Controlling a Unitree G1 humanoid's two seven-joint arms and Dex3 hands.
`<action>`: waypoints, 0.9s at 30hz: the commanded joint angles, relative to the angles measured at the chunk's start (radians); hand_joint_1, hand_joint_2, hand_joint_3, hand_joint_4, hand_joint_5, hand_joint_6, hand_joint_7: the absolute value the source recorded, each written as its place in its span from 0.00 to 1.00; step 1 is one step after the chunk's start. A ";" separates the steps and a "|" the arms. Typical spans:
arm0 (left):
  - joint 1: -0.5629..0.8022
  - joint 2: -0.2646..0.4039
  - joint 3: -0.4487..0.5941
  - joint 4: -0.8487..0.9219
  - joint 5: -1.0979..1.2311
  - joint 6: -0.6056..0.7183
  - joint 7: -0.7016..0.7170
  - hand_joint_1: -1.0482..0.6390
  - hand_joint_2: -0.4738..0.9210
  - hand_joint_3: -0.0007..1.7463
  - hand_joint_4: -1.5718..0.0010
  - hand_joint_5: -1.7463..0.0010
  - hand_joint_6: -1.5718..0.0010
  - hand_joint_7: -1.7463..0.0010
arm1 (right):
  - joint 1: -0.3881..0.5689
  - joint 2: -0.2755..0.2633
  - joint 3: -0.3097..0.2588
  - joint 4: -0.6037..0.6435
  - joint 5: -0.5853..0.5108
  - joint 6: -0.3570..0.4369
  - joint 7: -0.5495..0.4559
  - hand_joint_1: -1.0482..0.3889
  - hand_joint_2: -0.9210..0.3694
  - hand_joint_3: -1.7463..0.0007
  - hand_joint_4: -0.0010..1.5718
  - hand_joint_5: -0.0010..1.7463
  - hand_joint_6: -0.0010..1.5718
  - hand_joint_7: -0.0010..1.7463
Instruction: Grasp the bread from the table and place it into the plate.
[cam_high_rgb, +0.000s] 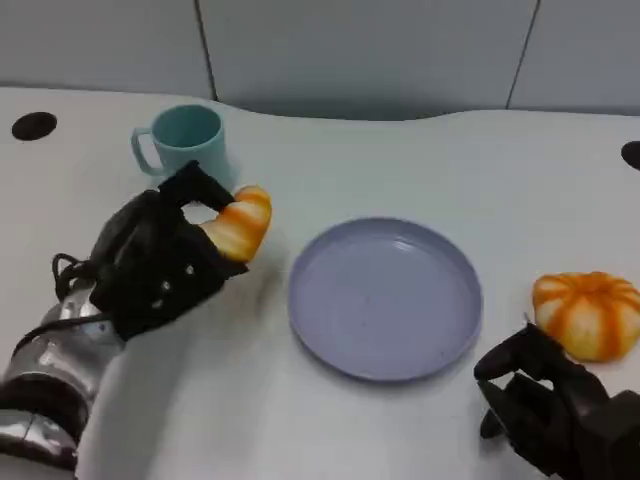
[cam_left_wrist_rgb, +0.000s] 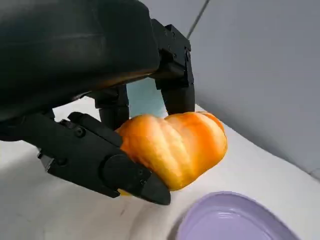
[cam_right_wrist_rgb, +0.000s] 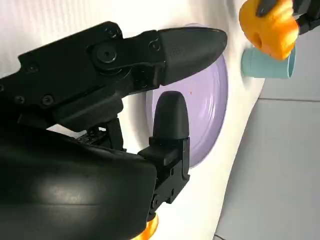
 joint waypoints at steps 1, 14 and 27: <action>0.004 -0.008 0.045 -0.047 -0.070 -0.024 -0.089 0.60 0.98 0.05 0.49 0.00 0.63 0.00 | -0.006 -0.009 -0.004 0.009 0.002 -0.015 -0.004 0.52 0.00 0.82 0.38 1.00 0.23 1.00; -0.023 -0.041 0.015 -0.095 -0.035 -0.063 -0.108 0.60 0.98 0.05 0.48 0.00 0.62 0.00 | -0.012 -0.008 -0.004 0.017 0.003 -0.017 -0.003 0.52 0.00 0.82 0.38 1.00 0.23 1.00; -0.232 -0.186 -0.244 -0.049 0.237 -0.015 -0.076 0.52 0.95 0.05 0.42 0.00 0.58 0.00 | -0.016 0.007 0.009 0.034 0.011 -0.034 -0.003 0.52 0.00 0.81 0.38 1.00 0.23 1.00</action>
